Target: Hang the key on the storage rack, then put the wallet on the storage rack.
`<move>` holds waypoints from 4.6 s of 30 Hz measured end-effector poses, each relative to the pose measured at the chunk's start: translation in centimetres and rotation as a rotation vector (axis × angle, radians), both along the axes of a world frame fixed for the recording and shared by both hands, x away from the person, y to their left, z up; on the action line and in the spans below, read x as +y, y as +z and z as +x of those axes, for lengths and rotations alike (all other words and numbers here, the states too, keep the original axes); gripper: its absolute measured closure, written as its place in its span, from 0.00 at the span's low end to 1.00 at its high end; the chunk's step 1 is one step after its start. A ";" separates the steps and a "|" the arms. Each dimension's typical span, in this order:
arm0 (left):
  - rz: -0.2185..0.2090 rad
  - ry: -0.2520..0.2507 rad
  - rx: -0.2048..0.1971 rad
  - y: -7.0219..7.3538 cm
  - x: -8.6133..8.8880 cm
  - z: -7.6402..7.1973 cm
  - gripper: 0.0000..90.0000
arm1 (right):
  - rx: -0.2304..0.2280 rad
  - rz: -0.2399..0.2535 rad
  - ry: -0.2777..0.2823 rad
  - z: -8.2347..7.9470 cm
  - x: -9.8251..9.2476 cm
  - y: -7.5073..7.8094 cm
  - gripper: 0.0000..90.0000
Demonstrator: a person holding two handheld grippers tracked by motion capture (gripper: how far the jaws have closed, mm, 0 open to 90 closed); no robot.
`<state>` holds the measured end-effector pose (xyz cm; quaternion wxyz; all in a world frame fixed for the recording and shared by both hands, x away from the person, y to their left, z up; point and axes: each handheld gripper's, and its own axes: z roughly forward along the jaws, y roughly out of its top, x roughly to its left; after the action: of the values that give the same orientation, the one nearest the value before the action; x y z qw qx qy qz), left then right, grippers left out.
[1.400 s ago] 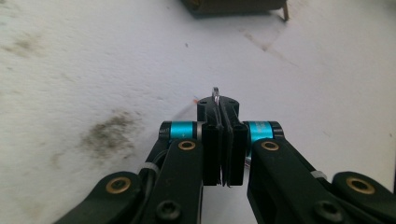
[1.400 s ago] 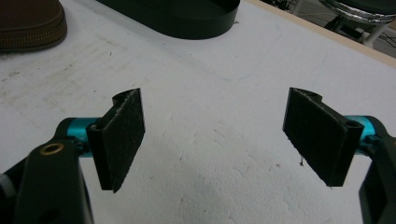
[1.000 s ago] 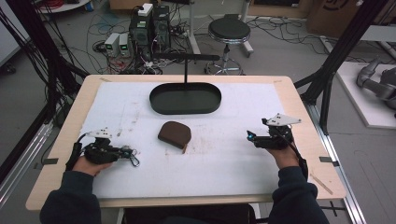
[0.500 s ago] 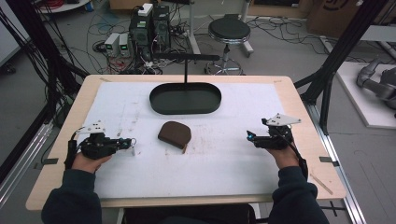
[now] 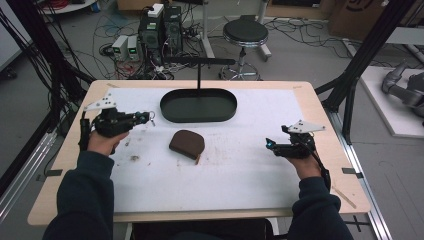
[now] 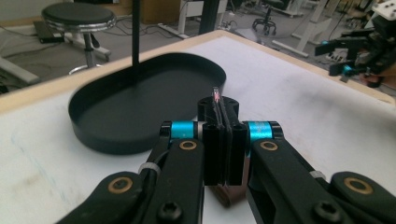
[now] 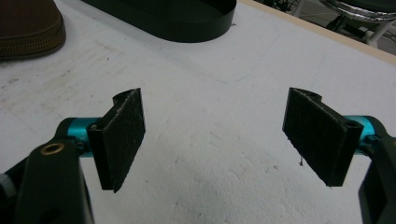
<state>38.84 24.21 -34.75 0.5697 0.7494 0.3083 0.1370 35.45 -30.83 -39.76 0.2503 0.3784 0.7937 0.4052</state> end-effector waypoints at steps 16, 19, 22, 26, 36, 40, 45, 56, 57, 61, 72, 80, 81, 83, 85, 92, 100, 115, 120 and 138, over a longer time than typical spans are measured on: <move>0.055 0.033 0.001 4.7 -3.8 10.7 0.98 | -0.015 0.029 0.002 -0.5 -0.1 0.4 0.24; 0.048 0.039 -0.011 4.6 -4.1 11.9 0.98 | -0.019 0.034 0.004 -0.5 -0.2 0.5 0.24; 0.034 0.043 -0.031 4.7 -4.4 12.7 0.98 | -0.010 0.034 0.009 -0.5 -0.1 0.4 0.24; 0.031 0.046 -0.031 5.2 -4.5 13.9 0.98 | -0.015 0.027 0.025 -0.5 0.1 0.4 0.24; 0.037 0.098 0.022 4.1 -4.4 15.6 0.98 | -0.014 0.031 0.031 -0.7 0.1 0.5 0.24; 0.022 0.123 0.030 3.9 -4.1 15.8 0.98 | -0.013 0.029 0.034 -0.7 0.0 0.3 0.24; 0.038 0.131 0.033 3.5 -4.0 16.2 0.98 | -0.009 0.025 0.024 -0.7 -0.2 0.2 0.24; 0.130 0.233 0.052 1.9 -4.3 16.1 0.87 | -0.008 0.019 0.030 -0.7 0.0 0.1 0.24; 0.123 0.239 0.045 1.6 -4.2 15.7 0.87 | -0.007 0.020 0.030 -0.7 0.1 0.1 0.24; 0.100 0.256 0.008 0.6 -3.2 13.8 0.72 | -0.004 0.019 0.037 -0.7 0.2 0.1 0.24; -0.042 0.305 -0.002 -0.9 -0.5 7.7 0.22 | 0.003 0.001 0.067 -0.2 1.4 -0.1 0.24; -0.049 0.276 -0.062 -0.7 -0.4 4.1 0.21 | -0.015 -0.004 0.078 -0.6 2.1 0.1 0.24; -0.038 0.272 -0.074 -0.6 -0.4 3.7 0.21 | -0.015 0.005 0.083 -0.6 2.3 0.1 0.24; -0.037 0.263 -0.084 -0.6 -0.4 3.0 0.21 | -0.012 0.016 0.083 -0.7 2.5 0.2 0.24; -0.048 0.263 -0.089 -0.7 -0.4 2.3 0.21 | -0.018 0.014 0.083 -0.8 2.8 0.2 0.24; -0.037 0.291 -0.101 -2.0 -0.1 -0.7 0.19 | -0.036 -0.002 0.106 -1.0 3.6 0.2 0.24; 0.010 0.301 -0.126 -4.0 1.1 -3.9 0.19 | -0.031 0.002 0.164 -0.9 5.7 0.2 0.24; 0.021 0.383 -0.098 -6.9 3.1 -5.3 0.19 | -0.010 -0.036 0.336 0.1 13.9 -0.3 0.28; 0.002 0.385 -0.090 -7.1 3.5 -5.4 0.19 | 0.000 -0.079 0.391 1.0 17.8 -1.4 0.28; -0.015 0.408 -0.074 -7.3 4.0 -5.4 0.20 | -0.104 -0.371 0.525 2.0 25.0 -4.5 0.31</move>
<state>33.47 28.19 -42.04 0.5467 0.6616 0.4337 0.2745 37.48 -5.87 -44.23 0.2420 0.0873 0.9106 0.3234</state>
